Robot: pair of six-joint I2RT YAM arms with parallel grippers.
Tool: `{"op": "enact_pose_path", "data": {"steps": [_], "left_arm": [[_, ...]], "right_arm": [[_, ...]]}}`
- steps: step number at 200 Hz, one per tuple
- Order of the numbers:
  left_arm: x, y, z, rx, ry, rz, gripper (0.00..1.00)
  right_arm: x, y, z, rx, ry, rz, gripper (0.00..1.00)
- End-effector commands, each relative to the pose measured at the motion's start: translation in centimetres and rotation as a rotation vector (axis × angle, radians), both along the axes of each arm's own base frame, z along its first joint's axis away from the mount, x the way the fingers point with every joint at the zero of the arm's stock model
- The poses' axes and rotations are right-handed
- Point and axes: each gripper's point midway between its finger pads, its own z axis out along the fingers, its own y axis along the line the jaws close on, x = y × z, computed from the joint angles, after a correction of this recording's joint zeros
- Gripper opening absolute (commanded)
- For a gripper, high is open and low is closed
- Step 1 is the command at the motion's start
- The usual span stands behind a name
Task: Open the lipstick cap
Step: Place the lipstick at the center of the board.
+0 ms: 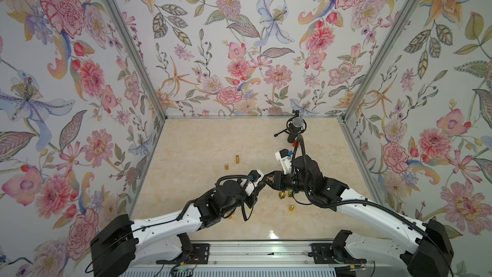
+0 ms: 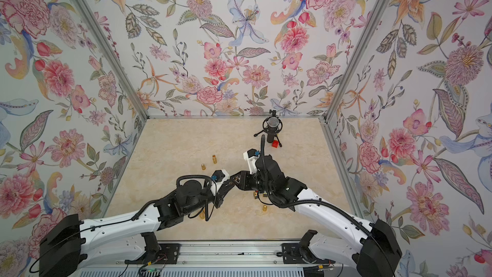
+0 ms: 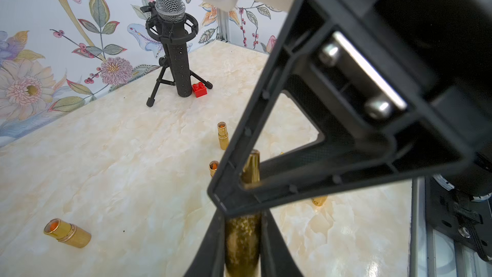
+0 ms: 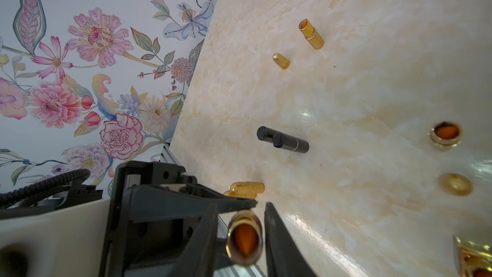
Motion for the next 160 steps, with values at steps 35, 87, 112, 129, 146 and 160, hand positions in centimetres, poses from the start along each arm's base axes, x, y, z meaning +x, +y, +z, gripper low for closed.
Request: {"op": "enact_pose_path", "data": {"steps": [35,87,112,129,146,160], "left_arm": [[0.6,-0.2,0.8,-0.003,-0.013,0.006,0.08],[0.7,0.0,0.5,0.005,-0.008,0.019,0.13],[0.7,0.3,0.5,0.014,-0.005,0.029,0.49],[0.7,0.8,0.5,0.018,0.008,0.044,0.84],[0.4,1.6,0.1,0.023,0.028,0.059,0.99],[0.3,2.6,-0.3,0.027,0.051,0.095,0.99]], "right_arm": [[0.5,0.7,1.1,0.016,-0.045,0.002,0.22],[0.6,0.7,1.2,0.008,-0.061,-0.010,0.19],[1.0,0.0,1.3,-0.011,-0.091,-0.044,0.18],[1.4,-0.8,0.5,-0.077,-0.120,-0.073,0.18],[1.5,-1.6,-0.9,-0.181,-0.159,-0.096,0.18],[1.3,-1.9,-2.2,-0.273,-0.211,-0.093,0.18]]}}
